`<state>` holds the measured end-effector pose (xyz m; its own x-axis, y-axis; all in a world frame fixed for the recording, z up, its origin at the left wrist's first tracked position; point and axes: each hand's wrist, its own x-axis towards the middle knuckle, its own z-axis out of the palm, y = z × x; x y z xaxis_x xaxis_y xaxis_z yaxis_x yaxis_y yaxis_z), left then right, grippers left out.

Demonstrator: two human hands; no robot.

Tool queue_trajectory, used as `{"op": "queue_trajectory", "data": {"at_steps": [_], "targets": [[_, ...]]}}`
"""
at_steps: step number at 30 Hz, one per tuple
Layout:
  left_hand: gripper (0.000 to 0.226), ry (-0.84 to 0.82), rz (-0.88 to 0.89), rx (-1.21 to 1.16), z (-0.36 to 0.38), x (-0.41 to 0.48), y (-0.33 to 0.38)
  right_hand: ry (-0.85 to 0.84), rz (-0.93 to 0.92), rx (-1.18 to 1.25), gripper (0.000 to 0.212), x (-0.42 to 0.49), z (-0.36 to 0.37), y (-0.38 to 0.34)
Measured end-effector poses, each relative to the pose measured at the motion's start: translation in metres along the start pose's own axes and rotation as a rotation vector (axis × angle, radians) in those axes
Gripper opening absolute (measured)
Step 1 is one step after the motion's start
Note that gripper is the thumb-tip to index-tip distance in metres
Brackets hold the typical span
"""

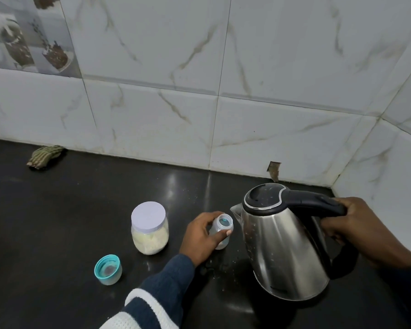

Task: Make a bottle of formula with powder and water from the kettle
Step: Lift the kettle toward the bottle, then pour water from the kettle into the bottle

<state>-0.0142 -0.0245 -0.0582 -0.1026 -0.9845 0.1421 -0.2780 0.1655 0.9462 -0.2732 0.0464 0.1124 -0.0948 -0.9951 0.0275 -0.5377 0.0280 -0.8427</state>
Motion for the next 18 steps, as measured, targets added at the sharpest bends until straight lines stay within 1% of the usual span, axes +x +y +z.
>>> {"op": "queue_trajectory", "data": {"at_steps": [1,4,5,9,12,14,18], "targets": [[0.042,0.001,0.013,0.006,0.0,0.001,0.002,-0.002,-0.008,-0.034,0.038,0.001,-0.001,-0.004],[0.041,-0.002,0.049,0.034,-0.002,0.005,0.008,-0.006,-0.024,-0.096,0.014,0.004,-0.001,-0.015],[0.041,-0.003,0.057,0.035,-0.002,0.006,0.01,-0.009,-0.024,-0.112,0.011,0.005,-0.001,-0.017],[0.039,-0.012,0.08,0.037,-0.002,0.008,0.017,-0.046,-0.012,-0.159,0.019,0.008,-0.006,-0.022],[0.04,-0.014,0.087,0.046,0.0,0.008,0.019,-0.051,0.001,-0.195,0.008,0.009,-0.006,-0.027],[0.041,-0.019,0.091,0.062,0.0,0.008,0.019,-0.054,0.009,-0.221,0.007,0.011,-0.007,-0.03],[0.042,-0.029,0.099,0.086,-0.001,0.006,0.016,-0.115,0.017,-0.296,0.008,0.016,-0.006,-0.039]]}}
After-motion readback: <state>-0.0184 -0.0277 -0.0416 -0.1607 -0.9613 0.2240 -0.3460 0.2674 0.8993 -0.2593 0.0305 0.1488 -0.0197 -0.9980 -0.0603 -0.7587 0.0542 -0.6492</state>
